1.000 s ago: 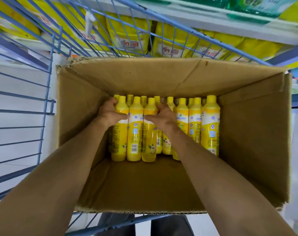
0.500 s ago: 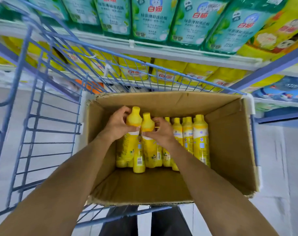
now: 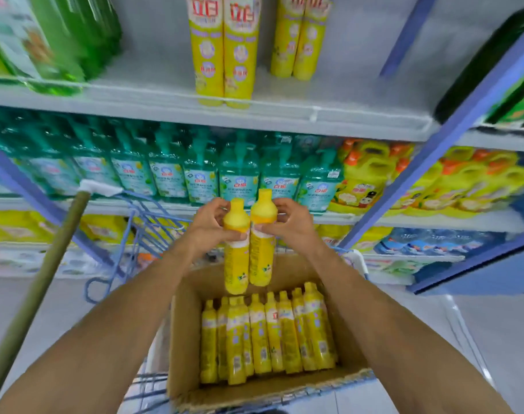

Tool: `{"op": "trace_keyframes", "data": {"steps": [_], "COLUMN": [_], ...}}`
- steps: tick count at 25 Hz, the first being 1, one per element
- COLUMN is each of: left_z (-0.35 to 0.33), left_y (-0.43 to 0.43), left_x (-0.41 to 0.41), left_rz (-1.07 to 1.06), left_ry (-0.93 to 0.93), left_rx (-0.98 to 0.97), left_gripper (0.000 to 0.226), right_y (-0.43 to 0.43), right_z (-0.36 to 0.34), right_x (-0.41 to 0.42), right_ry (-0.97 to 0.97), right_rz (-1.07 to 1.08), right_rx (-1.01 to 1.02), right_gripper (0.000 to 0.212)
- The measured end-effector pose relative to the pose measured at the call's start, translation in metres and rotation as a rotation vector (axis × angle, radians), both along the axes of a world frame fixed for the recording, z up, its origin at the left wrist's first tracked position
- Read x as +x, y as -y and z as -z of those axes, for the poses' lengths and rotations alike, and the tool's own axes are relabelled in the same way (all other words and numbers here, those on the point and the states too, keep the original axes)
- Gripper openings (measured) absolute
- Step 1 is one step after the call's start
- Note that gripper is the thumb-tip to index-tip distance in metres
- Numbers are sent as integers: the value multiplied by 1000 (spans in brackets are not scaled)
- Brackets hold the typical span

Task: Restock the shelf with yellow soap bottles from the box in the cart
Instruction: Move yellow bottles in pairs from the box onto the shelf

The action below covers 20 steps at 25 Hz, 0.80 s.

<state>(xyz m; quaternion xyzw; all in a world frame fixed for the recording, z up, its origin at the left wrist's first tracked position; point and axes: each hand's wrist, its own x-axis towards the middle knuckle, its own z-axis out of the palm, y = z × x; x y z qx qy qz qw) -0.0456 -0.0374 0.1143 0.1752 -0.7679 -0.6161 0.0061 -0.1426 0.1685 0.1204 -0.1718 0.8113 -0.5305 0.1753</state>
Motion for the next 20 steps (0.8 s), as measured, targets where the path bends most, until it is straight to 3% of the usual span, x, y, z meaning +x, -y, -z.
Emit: {"op": "trace_keyframes", "data": {"steps": [9,16,20], "left_z": [-201,-286,-321], "left_y": [7,-11,-21], "left_x": [-47,-83,-121], "left_rz": [-2,-29,-6], "left_ry": [-366,-546,-578], "left_rx": [-107,-143,-201], "left_gripper": [71,69,62], "right_y": [7,-4,-9], "right_z": [-191,-282,-311], "right_x": [-42,-80,-123], "right_ry": [-261,-386,-436], "right_rz": [58,13,16], "right_rx": [-223,-326,-344], "right_gripper": [66,52,56]}}
